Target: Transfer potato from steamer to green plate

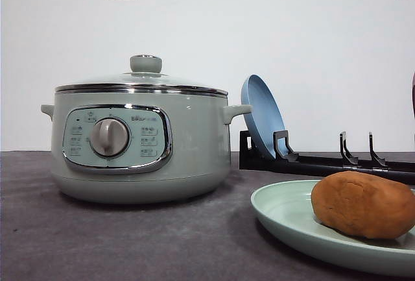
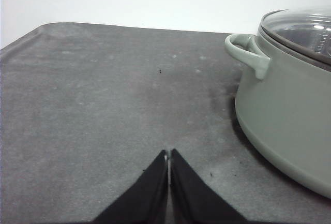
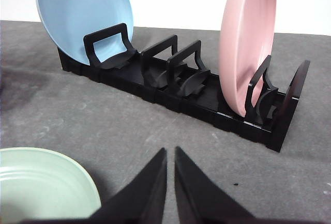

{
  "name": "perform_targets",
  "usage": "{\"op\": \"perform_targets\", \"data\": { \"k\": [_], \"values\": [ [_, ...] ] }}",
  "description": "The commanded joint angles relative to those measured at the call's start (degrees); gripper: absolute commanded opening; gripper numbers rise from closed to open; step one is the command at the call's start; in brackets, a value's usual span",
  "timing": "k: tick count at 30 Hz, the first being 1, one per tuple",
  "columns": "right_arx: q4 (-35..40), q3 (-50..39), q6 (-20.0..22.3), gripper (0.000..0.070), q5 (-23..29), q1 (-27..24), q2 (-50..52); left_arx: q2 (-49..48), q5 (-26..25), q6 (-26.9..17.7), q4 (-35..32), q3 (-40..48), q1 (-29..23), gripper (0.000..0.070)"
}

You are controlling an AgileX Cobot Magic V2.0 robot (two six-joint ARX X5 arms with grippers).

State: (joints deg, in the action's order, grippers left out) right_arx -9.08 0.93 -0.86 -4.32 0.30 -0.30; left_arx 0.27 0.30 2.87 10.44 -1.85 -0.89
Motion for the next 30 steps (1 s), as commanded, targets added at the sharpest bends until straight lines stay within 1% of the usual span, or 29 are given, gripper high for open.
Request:
{"op": "perform_targets", "data": {
  "k": [1,30],
  "values": [
    [0.66,-0.28,-0.61,0.0015,0.04,0.0,0.09,-0.09,0.17,-0.48,0.28,1.16,0.0,0.0],
    [0.65,-0.28,-0.61,0.0015,0.04,0.0,0.09,-0.09,0.17,-0.48,0.28,1.16,0.0,0.0]
  ]
}}
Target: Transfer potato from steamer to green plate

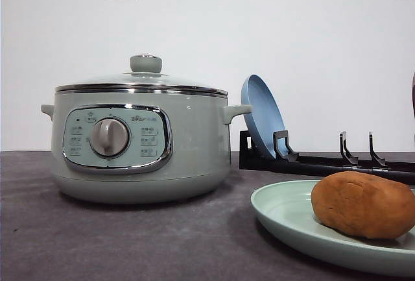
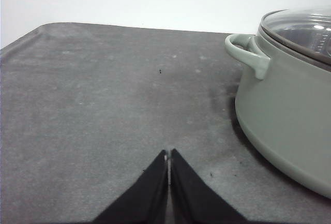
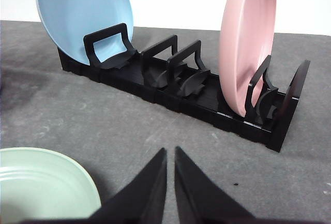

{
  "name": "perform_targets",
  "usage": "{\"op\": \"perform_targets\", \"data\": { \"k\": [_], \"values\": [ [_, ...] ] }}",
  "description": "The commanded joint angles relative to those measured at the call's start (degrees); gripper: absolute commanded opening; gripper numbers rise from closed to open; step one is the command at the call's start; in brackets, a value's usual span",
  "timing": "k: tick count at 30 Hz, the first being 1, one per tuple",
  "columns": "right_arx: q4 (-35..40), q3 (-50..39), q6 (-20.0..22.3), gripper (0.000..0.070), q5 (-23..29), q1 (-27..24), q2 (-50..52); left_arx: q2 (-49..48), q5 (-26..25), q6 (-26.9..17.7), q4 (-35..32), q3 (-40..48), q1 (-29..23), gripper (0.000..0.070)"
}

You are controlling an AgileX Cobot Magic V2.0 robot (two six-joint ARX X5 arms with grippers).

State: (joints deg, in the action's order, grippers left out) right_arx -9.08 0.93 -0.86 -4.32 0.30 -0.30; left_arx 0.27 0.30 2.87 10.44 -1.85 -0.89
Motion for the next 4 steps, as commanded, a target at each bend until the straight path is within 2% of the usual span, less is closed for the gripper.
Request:
{"op": "perform_targets", "data": {
  "k": [1,4],
  "values": [
    [0.66,-0.28,-0.61,0.0015,0.04,0.0,0.09,-0.09,0.17,-0.48,0.28,1.16,0.0,0.0],
    [0.66,-0.28,-0.61,0.0015,0.04,0.0,0.09,-0.09,0.17,-0.48,0.28,1.16,0.0,0.0]
  ]
}}
